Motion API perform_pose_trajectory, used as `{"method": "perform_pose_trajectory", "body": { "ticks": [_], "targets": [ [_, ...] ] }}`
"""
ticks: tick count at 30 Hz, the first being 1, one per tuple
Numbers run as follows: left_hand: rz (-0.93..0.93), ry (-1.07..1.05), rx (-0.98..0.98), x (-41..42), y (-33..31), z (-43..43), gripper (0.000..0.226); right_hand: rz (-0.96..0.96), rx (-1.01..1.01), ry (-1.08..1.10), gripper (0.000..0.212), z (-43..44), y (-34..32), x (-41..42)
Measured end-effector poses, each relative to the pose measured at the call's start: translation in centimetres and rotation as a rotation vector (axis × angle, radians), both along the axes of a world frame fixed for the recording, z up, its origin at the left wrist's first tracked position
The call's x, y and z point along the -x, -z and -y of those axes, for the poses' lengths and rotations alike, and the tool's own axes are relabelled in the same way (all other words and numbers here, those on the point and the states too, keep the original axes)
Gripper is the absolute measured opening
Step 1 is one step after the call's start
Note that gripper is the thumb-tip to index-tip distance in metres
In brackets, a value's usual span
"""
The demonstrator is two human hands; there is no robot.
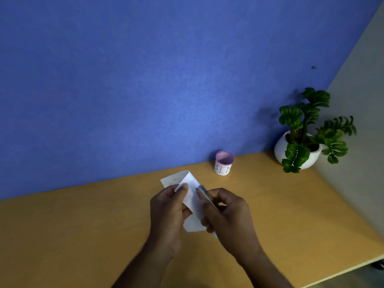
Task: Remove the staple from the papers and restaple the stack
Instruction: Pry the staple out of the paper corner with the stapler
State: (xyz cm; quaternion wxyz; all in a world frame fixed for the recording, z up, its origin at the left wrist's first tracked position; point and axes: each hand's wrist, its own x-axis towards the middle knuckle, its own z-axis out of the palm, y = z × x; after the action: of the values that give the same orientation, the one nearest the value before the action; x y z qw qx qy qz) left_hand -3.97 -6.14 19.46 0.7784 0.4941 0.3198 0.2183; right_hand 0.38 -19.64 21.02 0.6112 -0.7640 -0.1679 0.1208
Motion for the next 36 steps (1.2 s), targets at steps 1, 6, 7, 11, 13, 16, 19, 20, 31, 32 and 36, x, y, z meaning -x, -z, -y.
{"method": "perform_pose_trajectory", "body": {
  "ticks": [1, 6, 7, 11, 13, 16, 19, 20, 31, 32, 36],
  "targets": [
    [0.011, -0.004, -0.004, 0.2, -0.2, 0.4, 0.019, 0.057, 0.042, 0.002, 0.016, -0.3, 0.2, 0.2],
    [0.066, -0.056, 0.049, 0.6, -0.9, 2.3, 0.023, 0.296, 0.112, 0.098, 0.024, -1.1, 0.1, 0.9],
    [0.081, -0.075, 0.063, 0.6, -1.0, 2.7, 0.023, 0.335, 0.121, 0.122, 0.021, -1.1, 0.1, 1.0],
    [0.129, -0.152, 0.089, 0.8, -1.3, 3.4, 0.02, 0.419, 0.147, 0.186, 0.025, -0.9, 0.0, 1.2],
    [0.153, -0.155, 0.081, 0.9, -1.4, 3.7, 0.019, 0.425, 0.13, 0.189, 0.023, -0.9, -0.2, 1.2],
    [0.167, -0.162, 0.017, 1.1, -1.4, 4.1, 0.02, 0.456, 0.077, 0.182, 0.017, -0.9, -0.8, 1.5],
    [0.174, -0.178, -0.036, 1.1, -1.4, 4.5, 0.029, 0.466, 0.046, 0.174, 0.013, -0.9, -1.1, 1.7],
    [0.173, -0.183, -0.043, 1.1, -1.5, 4.6, 0.03, 0.465, 0.042, 0.176, 0.011, -0.9, -1.1, 1.8],
    [0.089, -0.213, -0.252, 1.5, -1.2, 4.8, 0.019, 0.508, 0.07, 0.169, 0.01, -0.8, -0.8, 1.7],
    [0.085, -0.211, -0.265, 1.5, -1.2, 4.9, 0.019, 0.524, 0.078, 0.177, 0.008, -0.8, -0.7, 1.7],
    [0.057, -0.211, -0.32, 1.5, -1.4, 5.3, 0.029, 0.592, 0.161, 0.203, 0.015, -0.8, -0.3, 1.5]
  ]
}}
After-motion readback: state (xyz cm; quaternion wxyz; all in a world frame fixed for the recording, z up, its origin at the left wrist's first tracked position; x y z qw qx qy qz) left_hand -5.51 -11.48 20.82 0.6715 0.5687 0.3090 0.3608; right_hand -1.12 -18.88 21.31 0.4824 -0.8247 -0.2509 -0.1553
